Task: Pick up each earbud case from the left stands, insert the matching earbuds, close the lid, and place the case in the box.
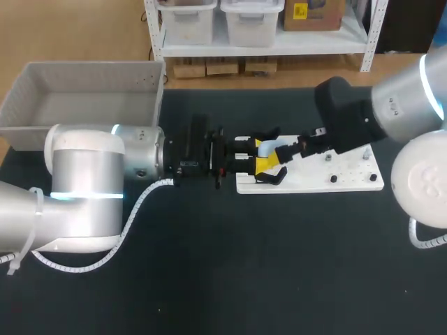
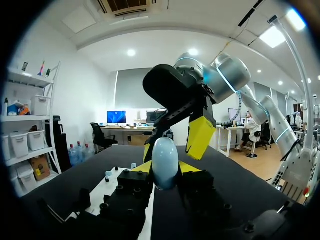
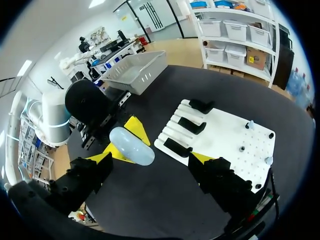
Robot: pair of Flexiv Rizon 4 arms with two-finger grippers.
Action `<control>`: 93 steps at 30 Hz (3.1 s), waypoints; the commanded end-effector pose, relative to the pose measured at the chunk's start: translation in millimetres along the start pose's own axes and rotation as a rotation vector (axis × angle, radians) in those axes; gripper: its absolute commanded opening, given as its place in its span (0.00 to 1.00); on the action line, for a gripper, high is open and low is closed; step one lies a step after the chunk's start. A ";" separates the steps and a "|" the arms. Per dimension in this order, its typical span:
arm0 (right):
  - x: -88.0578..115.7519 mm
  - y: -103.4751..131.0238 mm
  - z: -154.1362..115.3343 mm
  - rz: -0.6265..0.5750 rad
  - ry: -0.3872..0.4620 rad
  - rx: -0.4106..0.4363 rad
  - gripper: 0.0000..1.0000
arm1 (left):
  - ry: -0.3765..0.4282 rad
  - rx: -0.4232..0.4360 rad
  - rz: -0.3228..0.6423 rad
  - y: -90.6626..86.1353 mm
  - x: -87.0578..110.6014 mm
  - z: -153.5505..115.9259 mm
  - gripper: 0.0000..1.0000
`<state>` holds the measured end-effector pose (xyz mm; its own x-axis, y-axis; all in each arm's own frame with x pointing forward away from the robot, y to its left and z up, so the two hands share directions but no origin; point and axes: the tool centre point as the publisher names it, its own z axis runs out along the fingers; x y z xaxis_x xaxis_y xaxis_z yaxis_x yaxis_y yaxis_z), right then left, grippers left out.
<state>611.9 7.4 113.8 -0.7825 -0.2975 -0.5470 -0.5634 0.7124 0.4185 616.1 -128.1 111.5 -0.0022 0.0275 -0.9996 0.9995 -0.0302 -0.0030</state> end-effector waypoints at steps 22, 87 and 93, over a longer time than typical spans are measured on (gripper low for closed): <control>-37.7 -20.0 -40.1 -0.034 -0.118 0.139 1.00 | -0.004 -0.005 0.003 -0.9 1.1 0.0 0.00; 34.7 -202.4 -35.3 0.170 0.492 0.741 0.62 | -0.004 -0.005 0.003 -0.9 1.1 0.0 0.00; 35.2 -206.2 -34.4 0.177 0.478 0.754 0.46 | -0.004 -0.005 0.003 -0.9 1.1 0.0 0.00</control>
<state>693.1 -172.2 34.6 -0.9626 -0.2577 -0.0833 -0.2365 0.9497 -0.2051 616.3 -128.0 111.4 -0.0023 0.0271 -0.9996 0.9995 -0.0307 -0.0031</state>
